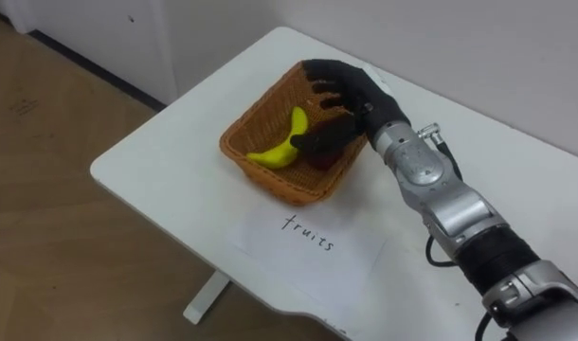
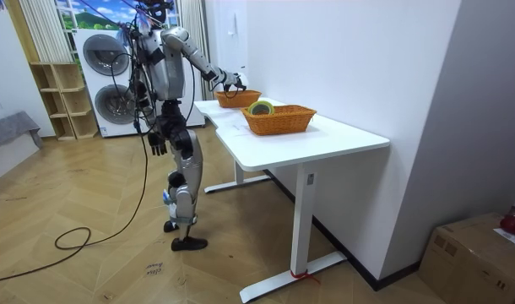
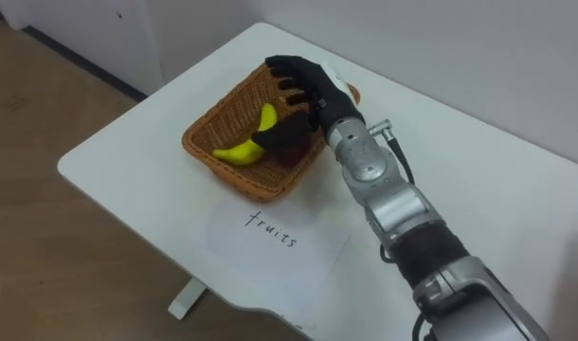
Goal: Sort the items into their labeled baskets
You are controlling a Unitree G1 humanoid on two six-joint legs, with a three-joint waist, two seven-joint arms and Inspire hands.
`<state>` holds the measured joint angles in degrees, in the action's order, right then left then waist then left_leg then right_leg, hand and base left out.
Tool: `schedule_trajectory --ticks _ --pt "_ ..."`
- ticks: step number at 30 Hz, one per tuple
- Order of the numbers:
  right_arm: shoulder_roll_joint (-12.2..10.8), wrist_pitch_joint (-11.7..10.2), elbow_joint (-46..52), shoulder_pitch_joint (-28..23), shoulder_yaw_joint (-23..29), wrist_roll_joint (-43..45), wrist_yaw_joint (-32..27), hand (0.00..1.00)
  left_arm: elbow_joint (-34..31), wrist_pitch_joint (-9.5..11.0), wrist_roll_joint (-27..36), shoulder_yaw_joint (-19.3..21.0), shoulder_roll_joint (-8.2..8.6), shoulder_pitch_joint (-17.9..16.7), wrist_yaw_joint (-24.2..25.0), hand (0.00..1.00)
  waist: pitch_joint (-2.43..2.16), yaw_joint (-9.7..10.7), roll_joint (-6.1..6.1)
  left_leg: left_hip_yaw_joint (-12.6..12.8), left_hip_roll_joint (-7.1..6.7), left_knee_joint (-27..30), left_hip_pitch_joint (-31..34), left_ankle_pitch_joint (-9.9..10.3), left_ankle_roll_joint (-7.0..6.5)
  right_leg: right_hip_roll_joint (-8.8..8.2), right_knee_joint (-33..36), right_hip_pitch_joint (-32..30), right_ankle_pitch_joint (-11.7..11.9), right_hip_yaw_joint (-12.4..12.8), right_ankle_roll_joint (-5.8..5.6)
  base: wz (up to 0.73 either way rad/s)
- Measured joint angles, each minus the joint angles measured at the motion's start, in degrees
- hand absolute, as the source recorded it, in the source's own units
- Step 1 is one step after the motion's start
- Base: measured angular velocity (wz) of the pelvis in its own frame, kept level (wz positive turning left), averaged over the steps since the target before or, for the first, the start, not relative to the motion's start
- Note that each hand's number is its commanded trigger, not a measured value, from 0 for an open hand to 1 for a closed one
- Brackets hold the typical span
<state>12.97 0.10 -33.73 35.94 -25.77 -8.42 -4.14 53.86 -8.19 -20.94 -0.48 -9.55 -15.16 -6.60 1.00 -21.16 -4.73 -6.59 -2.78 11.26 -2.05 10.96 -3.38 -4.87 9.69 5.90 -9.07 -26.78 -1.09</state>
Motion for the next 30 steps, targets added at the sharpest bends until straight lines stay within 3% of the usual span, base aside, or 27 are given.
schedule_trajectory --ticks 26,30 --pt "0.3 -0.4 1.1 0.0 0.2 -0.3 -1.2 0.0 0.1 0.1 0.0 0.3 0.03 0.0 -0.6 0.0 -0.34 0.6 0.25 0.0 -0.02 0.0 -0.6 0.0 0.0 -0.14 -0.1 0.7 0.0 -0.1 0.0 0.0" --pt "0.3 -0.4 2.2 0.0 2.2 -0.7 -1.2 0.0 0.0 0.0 0.0 0.4 0.06 -0.2 -0.5 0.0 -0.45 0.7 0.08 0.1 -0.01 0.0 -1.1 0.0 0.0 -0.14 -0.1 1.1 0.0 0.0 0.0 0.0"
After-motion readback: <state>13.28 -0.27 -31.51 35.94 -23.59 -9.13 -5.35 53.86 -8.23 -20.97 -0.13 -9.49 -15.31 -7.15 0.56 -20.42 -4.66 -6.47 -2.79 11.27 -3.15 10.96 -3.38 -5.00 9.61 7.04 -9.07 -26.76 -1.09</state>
